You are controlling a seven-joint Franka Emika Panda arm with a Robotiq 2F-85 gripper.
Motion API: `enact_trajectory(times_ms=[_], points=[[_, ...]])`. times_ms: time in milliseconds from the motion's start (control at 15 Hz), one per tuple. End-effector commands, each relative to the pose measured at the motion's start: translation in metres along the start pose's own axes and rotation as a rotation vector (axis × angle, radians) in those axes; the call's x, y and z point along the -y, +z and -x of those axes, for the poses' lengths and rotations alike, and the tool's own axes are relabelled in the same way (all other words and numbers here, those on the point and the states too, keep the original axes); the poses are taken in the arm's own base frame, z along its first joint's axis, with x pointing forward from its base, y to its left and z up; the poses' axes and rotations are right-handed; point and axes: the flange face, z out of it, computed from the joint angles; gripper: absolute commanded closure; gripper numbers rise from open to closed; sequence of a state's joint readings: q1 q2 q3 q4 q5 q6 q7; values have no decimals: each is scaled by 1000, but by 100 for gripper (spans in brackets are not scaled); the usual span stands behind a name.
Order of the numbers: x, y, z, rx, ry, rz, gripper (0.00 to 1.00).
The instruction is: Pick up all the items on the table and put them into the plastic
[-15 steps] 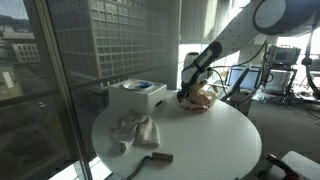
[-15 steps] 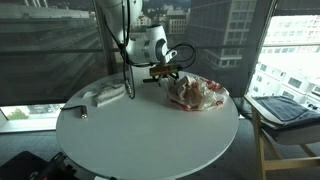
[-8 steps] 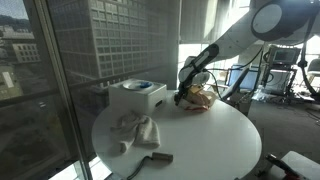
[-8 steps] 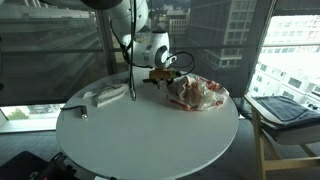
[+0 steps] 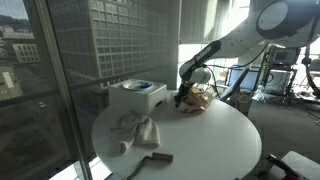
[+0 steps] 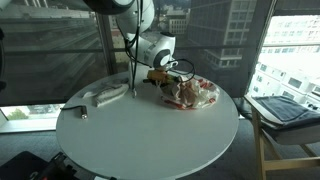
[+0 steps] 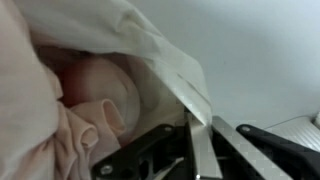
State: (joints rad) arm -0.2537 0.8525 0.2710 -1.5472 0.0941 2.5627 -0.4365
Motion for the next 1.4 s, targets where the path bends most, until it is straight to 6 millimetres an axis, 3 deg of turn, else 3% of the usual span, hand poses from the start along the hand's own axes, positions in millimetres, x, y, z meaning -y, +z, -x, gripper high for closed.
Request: enact_trajectory(times_ms=[0, 133, 467, 600, 800, 1067, 1133, 1200, 1333], points=[[20, -26, 11, 44, 8, -141, 100], [32, -43, 17, 72, 10, -153, 100], [69, -110, 32, 138, 0, 35, 100], [84, -120, 35, 196, -22, 48, 100], [99, -99, 48, 333, -55, -9, 100], [106, -49, 75, 469, -86, -46, 100], [107, -44, 77, 466, -104, -42, 94], [112, -40, 79, 462, -111, -36, 72], [133, -48, 83, 483, -147, 5, 69]])
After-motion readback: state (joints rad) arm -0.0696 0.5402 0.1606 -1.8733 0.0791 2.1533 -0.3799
